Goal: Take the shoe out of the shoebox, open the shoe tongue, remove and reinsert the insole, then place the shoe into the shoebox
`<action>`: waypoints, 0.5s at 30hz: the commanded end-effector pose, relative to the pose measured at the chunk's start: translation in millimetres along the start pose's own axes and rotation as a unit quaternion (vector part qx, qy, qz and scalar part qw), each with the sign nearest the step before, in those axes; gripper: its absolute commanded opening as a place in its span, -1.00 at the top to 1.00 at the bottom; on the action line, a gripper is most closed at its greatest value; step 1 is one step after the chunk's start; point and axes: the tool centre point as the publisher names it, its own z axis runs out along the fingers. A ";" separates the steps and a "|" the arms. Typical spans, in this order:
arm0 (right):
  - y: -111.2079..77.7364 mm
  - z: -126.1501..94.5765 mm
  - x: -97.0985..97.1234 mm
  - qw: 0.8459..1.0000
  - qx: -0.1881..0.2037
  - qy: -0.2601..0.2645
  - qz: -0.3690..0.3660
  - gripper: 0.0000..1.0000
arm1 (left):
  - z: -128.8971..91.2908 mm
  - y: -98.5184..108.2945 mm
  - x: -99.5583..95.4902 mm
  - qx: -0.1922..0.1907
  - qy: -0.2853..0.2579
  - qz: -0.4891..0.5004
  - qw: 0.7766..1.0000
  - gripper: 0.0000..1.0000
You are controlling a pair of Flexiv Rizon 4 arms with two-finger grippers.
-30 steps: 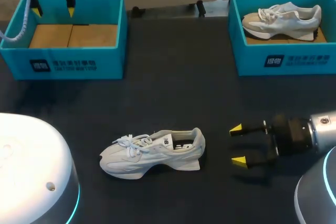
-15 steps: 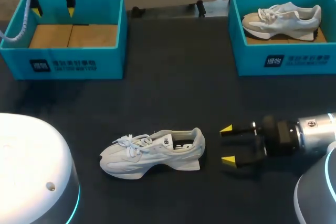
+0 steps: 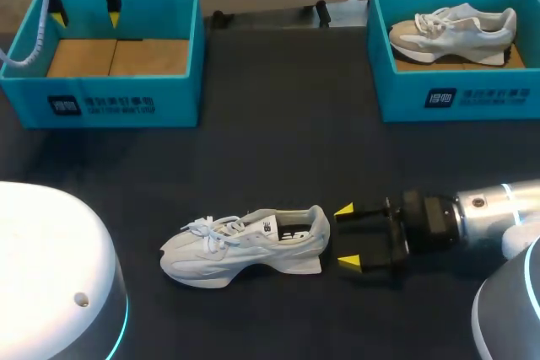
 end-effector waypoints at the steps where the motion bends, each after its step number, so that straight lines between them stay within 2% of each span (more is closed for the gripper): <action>1: 0.4 13.5 -5.2 1.000 0.000 0.004 -0.004 -1.00 | 0.4 0.5 -0.2 0.000 0.000 0.000 1.000 -1.00; 15: -0.6 36.6 -4.3 1.000 -0.004 0.022 -0.004 -1.00 | 0.4 0.5 -0.2 0.000 0.000 0.000 1.000 -1.00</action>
